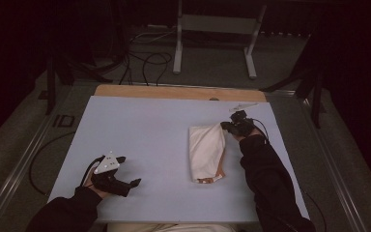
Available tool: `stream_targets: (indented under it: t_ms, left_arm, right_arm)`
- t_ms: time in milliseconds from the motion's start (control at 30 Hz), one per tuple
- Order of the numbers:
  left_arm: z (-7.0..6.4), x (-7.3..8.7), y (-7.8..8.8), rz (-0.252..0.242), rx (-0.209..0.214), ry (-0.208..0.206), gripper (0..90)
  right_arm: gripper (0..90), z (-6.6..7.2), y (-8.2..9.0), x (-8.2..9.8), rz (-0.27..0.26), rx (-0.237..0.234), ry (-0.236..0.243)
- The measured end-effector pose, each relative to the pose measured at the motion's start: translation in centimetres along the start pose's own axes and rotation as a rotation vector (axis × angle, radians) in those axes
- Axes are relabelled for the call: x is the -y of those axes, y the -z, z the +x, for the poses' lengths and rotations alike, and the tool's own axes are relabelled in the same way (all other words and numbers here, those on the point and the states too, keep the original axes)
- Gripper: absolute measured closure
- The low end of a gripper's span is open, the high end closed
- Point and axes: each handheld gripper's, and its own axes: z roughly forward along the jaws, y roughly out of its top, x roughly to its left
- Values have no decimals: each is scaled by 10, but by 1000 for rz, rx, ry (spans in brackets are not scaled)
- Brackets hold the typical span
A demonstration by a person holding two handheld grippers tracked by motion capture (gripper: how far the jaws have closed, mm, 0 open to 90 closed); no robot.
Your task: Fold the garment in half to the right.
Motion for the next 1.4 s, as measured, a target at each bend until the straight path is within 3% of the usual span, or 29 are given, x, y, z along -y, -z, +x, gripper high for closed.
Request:
stream_targets:
  t_ms: [533,767,967,1200,1233,1300,1333,1400]
  left_arm:
    - [0,1,0,4,-2,-1,3]
    - [0,1,-1,8,-1,-8,3]
    - [0,1,-1,6,-2,-6,3]
    - [-1,0,-2,8,-2,-12,4]
    - [-1,0,-1,8,-3,-12,3]
    - [-1,0,-2,6,-2,-7,4]
    - [-1,0,-2,7,-2,-9,4]
    - [-1,1,-2,8,-1,-10,4]
  right_arm:
    - [837,-13,-26,25,96,-12,-62]
    - [838,-15,-22,27,110,14,-57]
    - [820,-17,-9,24,83,13,-72]
    - [698,-12,-4,18,51,-12,-77]
    - [628,-12,-6,16,40,-17,-90]
    - [621,-12,-7,15,35,-17,-97]
    - [555,-12,-10,11,20,-18,-117]
    - [531,-13,-11,9,14,-26,-129]
